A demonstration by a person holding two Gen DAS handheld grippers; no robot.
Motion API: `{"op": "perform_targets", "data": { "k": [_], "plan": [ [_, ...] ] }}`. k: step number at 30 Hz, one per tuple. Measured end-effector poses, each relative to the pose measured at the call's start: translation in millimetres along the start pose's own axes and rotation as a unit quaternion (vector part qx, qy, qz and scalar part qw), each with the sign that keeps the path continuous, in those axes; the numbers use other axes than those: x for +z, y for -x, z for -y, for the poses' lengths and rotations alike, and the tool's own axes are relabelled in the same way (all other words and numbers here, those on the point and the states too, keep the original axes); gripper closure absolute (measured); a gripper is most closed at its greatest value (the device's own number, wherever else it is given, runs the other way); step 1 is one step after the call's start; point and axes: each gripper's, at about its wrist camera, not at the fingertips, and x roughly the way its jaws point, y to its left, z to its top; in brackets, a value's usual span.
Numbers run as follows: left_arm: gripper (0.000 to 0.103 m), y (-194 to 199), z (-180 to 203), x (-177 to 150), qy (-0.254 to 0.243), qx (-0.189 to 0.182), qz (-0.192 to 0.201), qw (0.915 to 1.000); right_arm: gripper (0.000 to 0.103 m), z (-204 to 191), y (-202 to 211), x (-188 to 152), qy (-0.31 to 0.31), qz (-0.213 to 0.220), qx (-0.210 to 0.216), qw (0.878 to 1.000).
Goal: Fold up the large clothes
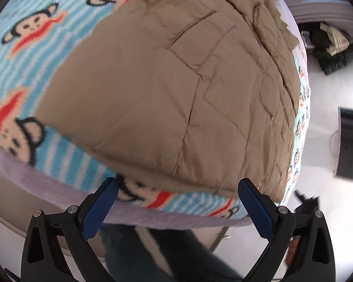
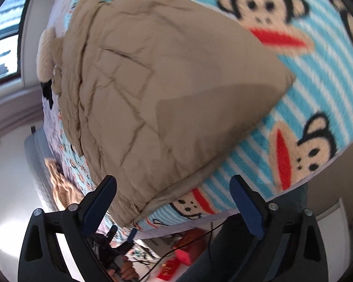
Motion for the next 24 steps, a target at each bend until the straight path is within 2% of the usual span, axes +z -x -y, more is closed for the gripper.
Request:
{"op": "perform_targets", "data": {
  "k": [3,6,7,8,9,10,11,12,13,14,15,18,24],
  "plan": [
    [0.001,-8,7,8,0.000,-0.017,0.005,0.9998,0.009,7,-12,4,-0.024,0.003,0.028,0.999],
    [0.005,-10,21,16,-0.016,-0.013,0.010,0.9997,0.010,6,-21,7,-0.049,0.010,0.065,0.997],
    [0.014,-9,27,18,-0.022,-0.010,0.009,0.9997,0.010,6,-23,8,-0.055,0.011,0.074,0.996],
    [0.018,-9,30,21,-0.026,-0.006,0.007,0.9996,0.010,5,-25,8,-0.062,0.012,0.087,0.994],
    [0.031,-7,33,23,-0.032,-0.003,0.006,0.9995,0.011,4,-26,8,-0.065,0.012,0.097,0.993],
    [0.051,-4,35,25,-0.039,-0.004,0.005,0.9992,0.014,4,-28,8,-0.070,0.012,0.107,0.992],
    [0.063,-3,35,28,-0.043,-0.003,0.004,0.9990,0.017,4,-29,8,-0.076,0.012,0.112,0.991],
    [0.082,-1,35,31,-0.048,0.002,0.002,0.9988,0.032,5,-30,7,-0.081,0.013,0.113,0.990],
    [0.086,3,34,33,-0.050,-0.002,0.004,0.9987,0.041,5,-30,8,-0.084,0.013,0.113,0.990],
    [0.087,6,33,34,-0.051,-0.006,0.006,0.9987,0.064,5,-31,7,-0.085,0.013,0.110,0.990],
    [0.092,11,33,36,-0.055,-0.010,0.011,0.9984,0.089,5,-31,5,-0.085,0.016,0.107,0.991],
    [0.092,25,40,38,-0.080,-0.014,0.023,0.9964,0.094,-1,-24,2,-0.070,0.035,0.103,0.992],
    [0.092,57,73,47,-0.135,-0.023,0.054,0.9892,0.095,-41,0,6,0.000,0.053,0.112,0.992]
  ]
}}
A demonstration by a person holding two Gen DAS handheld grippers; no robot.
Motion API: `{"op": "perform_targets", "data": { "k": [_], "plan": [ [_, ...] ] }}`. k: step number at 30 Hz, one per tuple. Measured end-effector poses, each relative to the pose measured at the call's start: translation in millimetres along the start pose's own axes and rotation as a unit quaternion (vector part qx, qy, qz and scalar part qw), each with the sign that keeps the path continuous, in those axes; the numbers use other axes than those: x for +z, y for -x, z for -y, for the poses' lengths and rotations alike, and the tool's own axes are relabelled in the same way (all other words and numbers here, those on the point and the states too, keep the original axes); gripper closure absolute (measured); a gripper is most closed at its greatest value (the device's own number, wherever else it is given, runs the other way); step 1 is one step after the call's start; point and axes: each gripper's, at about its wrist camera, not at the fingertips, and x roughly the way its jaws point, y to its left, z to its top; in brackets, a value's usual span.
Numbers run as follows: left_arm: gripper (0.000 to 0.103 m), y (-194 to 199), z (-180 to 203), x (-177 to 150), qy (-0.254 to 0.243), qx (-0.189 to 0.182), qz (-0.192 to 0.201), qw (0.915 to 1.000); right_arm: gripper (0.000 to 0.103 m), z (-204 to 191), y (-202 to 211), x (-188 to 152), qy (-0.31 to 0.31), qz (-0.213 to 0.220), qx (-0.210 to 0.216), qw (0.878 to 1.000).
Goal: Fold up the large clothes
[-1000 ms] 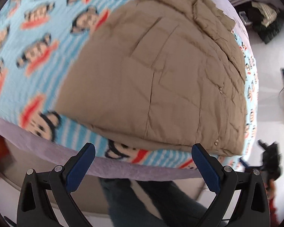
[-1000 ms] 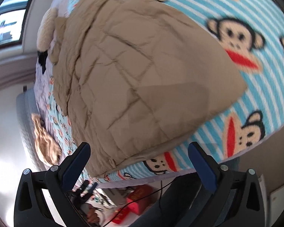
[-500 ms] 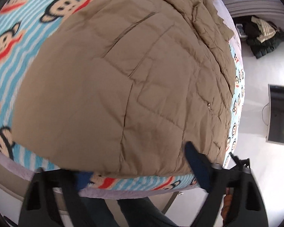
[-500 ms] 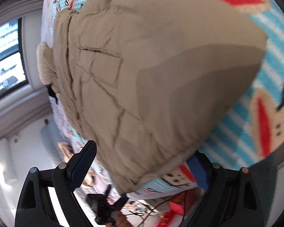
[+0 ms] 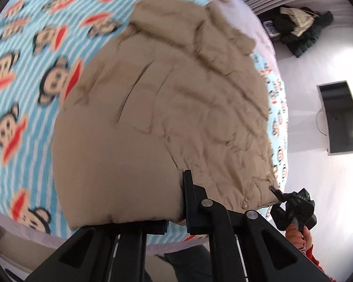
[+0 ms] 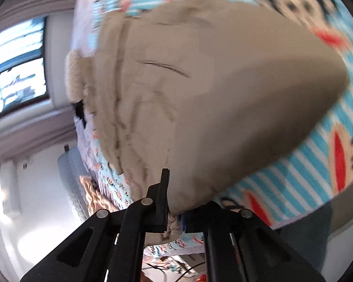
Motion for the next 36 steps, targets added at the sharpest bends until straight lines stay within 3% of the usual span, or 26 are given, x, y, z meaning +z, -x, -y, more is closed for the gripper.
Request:
{"op": "perform_targets", "data": {
  "k": [11,16,20,25,29,36],
  "plan": [
    [0.092,42,79,108,-0.054,0.011,0.113,0.9920,0.096,-169,-10,75,0.182,-0.015,-0.004,0.983],
    [0.092,28,109,186,-0.050,0.052,0.159,0.9846,0.096,-238,-37,129,0.244,-0.032,0.000,0.969],
    [0.092,-3,115,240,-0.042,0.092,0.171,0.9800,0.096,-279,-82,174,0.268,-0.036,-0.021,0.963],
    [0.092,-65,96,298,-0.038,0.130,0.147,0.9798,0.096,-283,-145,218,0.266,-0.032,-0.056,0.962],
    [0.092,-107,77,321,-0.043,0.138,0.121,0.9821,0.096,-260,-180,245,0.228,-0.024,-0.061,0.971],
    [0.091,-145,74,342,-0.103,0.169,0.101,0.9750,0.094,-239,-208,263,0.207,-0.015,-0.041,0.977]
  ]
}}
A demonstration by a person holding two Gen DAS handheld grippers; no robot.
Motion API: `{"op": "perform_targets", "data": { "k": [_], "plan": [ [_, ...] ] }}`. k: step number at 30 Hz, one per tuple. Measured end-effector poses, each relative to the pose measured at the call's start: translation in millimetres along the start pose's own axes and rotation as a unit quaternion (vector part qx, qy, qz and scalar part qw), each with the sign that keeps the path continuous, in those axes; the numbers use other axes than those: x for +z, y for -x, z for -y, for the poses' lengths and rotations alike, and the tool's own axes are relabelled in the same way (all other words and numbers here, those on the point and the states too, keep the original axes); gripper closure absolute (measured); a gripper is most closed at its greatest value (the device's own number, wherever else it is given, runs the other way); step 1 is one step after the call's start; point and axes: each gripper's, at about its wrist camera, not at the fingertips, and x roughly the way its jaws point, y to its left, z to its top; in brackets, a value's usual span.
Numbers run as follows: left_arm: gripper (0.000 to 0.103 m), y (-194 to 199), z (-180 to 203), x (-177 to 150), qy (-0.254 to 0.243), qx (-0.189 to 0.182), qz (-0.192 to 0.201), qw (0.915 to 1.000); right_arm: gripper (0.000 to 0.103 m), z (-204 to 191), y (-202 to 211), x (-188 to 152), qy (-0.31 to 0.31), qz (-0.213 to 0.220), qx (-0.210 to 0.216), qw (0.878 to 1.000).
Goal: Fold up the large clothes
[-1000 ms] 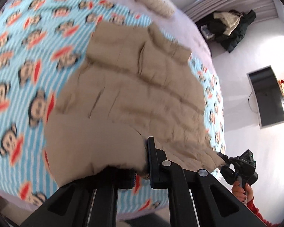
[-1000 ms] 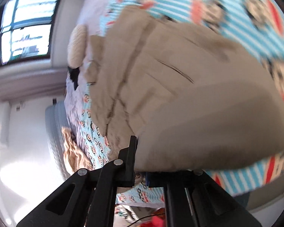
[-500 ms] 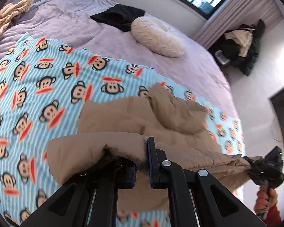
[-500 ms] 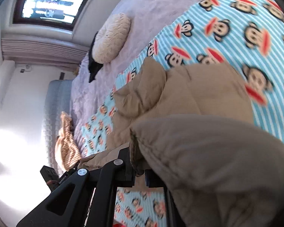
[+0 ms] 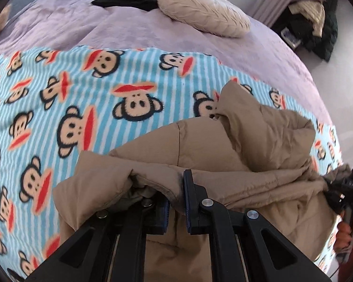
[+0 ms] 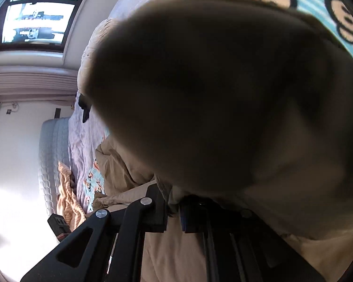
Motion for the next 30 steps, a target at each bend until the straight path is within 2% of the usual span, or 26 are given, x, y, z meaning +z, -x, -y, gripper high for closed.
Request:
{"op": "perform_targets", "data": {
  "k": [2,3,4,5,6,7,8,9,10,11,12,13,15,18,19,22,24,27,30],
  "plan": [
    [0.091,6,3,-2,-0.014,0.000,0.007,0.9999,0.092,0,2,-2,0.001,0.003,0.004,1.000],
    [0.086,11,3,-4,-0.021,-0.001,0.015,0.9997,0.086,-1,5,-3,0.004,0.005,0.004,1.000],
    [0.077,15,3,-6,-0.026,-0.003,0.021,0.9994,0.076,-4,7,-4,0.009,0.005,0.001,1.000],
    [0.073,23,4,-10,-0.033,-0.003,0.029,0.9990,0.067,-8,12,-5,0.017,0.008,-0.005,1.000],
    [0.063,30,5,-13,-0.038,-0.003,0.032,0.9988,0.044,-13,19,-7,0.029,0.014,-0.009,0.999],
    [0.050,37,6,-17,-0.047,-0.003,0.035,0.9982,0.027,-19,26,-9,0.041,0.017,-0.009,0.999],
    [0.044,45,8,-20,-0.055,0.000,0.039,0.9977,0.026,-26,34,-12,0.056,0.023,-0.009,0.998],
    [0.028,52,9,-23,-0.061,0.004,0.043,0.9972,0.026,-34,43,-16,0.075,0.028,-0.013,0.997],
    [0.017,62,12,-27,-0.071,0.012,0.053,0.9960,0.027,-41,49,-20,0.091,0.031,-0.022,0.995],
    [0.017,72,15,-31,-0.080,0.015,0.063,0.9947,0.028,-48,53,-26,0.112,0.029,-0.037,0.993],
    [0.017,77,17,-32,-0.087,0.013,0.066,0.9939,0.039,-54,54,-32,0.133,0.021,-0.047,0.990],
    [0.017,81,21,-34,-0.096,0.005,0.065,0.9933,0.061,-59,52,-38,0.152,0.014,-0.057,0.987],
    [0.018,77,28,-35,-0.103,-0.006,0.060,0.9928,0.081,-66,37,-48,0.200,-0.004,-0.088,0.976],
    [0.042,43,36,-34,-0.111,-0.009,0.041,0.9929,0.086,-63,1,-55,0.232,-0.024,-0.109,0.966],
    [0.045,26,36,-33,-0.102,-0.003,0.034,0.9942,0.089,-60,-9,-54,0.239,-0.025,-0.117,0.964],
    [0.045,-7,28,-25,-0.068,0.013,0.039,0.9969,0.096,-52,-26,-51,0.254,-0.004,-0.124,0.959],
    [0.045,-18,24,-20,-0.053,0.019,0.051,0.9971,0.098,-44,-32,-38,0.237,0.009,-0.114,0.965],
    [0.045,-30,25,-12,-0.065,0.032,0.061,0.9955,0.103,-36,-32,-15,0.208,0.011,-0.092,0.974],
    [0.045,-37,28,-4,-0.089,0.048,0.066,0.9928,0.103,-32,-31,2,0.180,0.017,-0.081,0.980]
  ]
}}
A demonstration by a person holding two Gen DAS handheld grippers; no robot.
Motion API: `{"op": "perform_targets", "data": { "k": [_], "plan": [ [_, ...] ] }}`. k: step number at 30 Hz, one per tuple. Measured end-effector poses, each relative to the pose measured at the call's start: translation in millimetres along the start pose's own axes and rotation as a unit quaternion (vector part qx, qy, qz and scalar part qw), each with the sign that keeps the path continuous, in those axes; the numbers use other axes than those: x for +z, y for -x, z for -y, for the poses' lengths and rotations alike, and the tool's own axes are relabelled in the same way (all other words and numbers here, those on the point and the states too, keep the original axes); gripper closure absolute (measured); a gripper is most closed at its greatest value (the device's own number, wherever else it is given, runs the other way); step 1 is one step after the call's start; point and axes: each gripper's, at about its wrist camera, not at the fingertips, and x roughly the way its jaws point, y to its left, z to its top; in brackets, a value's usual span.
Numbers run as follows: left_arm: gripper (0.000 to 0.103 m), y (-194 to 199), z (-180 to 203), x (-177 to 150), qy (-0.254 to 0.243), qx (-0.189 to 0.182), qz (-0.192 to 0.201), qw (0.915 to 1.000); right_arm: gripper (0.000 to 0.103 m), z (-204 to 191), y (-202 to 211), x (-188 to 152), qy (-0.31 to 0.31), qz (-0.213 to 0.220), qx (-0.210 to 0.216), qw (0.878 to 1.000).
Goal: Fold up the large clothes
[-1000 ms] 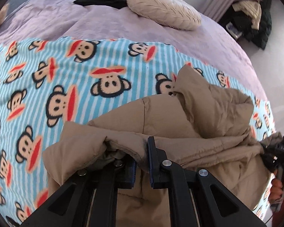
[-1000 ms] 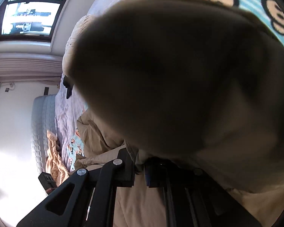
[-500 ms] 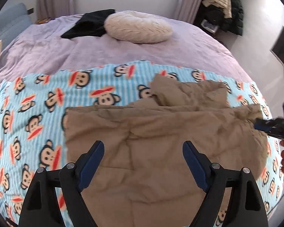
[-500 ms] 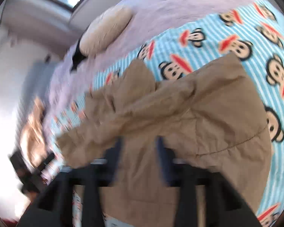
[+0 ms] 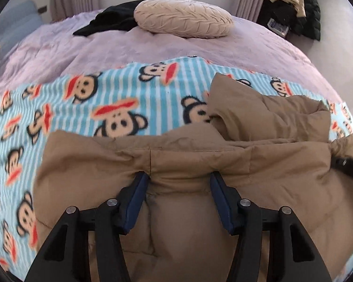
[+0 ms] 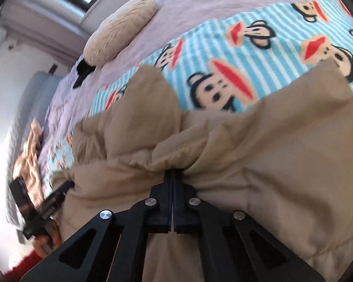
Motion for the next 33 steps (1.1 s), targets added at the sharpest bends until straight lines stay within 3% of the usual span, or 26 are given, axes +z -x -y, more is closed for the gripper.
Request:
{"op": "perform_targets", "data": {
  "k": [2,6,9,13,20,26,33],
  "plan": [
    [0.045,1,-5,7,0.002,0.009,0.000,1.0000,0.103,5,10,9,-0.013,0.011,-0.015,1.000],
    [0.045,26,-35,14,0.018,0.059,0.034,0.9975,0.103,24,56,5,-0.022,0.046,-0.084,0.995],
    [0.045,15,-71,5,0.050,0.090,0.005,0.9947,0.103,54,68,-4,-0.037,0.048,-0.126,0.990],
    [0.044,-16,-96,-2,0.090,0.085,-0.024,0.9920,0.103,94,50,1,-0.109,0.037,-0.082,0.990],
    [0.044,-44,-94,9,0.104,0.104,-0.035,0.9885,0.103,91,31,18,-0.101,0.023,-0.111,0.988],
    [0.044,4,-92,8,0.101,0.117,-0.017,0.9879,0.099,66,70,4,-0.082,0.054,-0.113,0.989],
    [0.044,59,-89,-32,0.089,0.107,-0.035,0.9896,0.099,50,104,-45,-0.074,0.055,-0.110,0.990]
  ]
}}
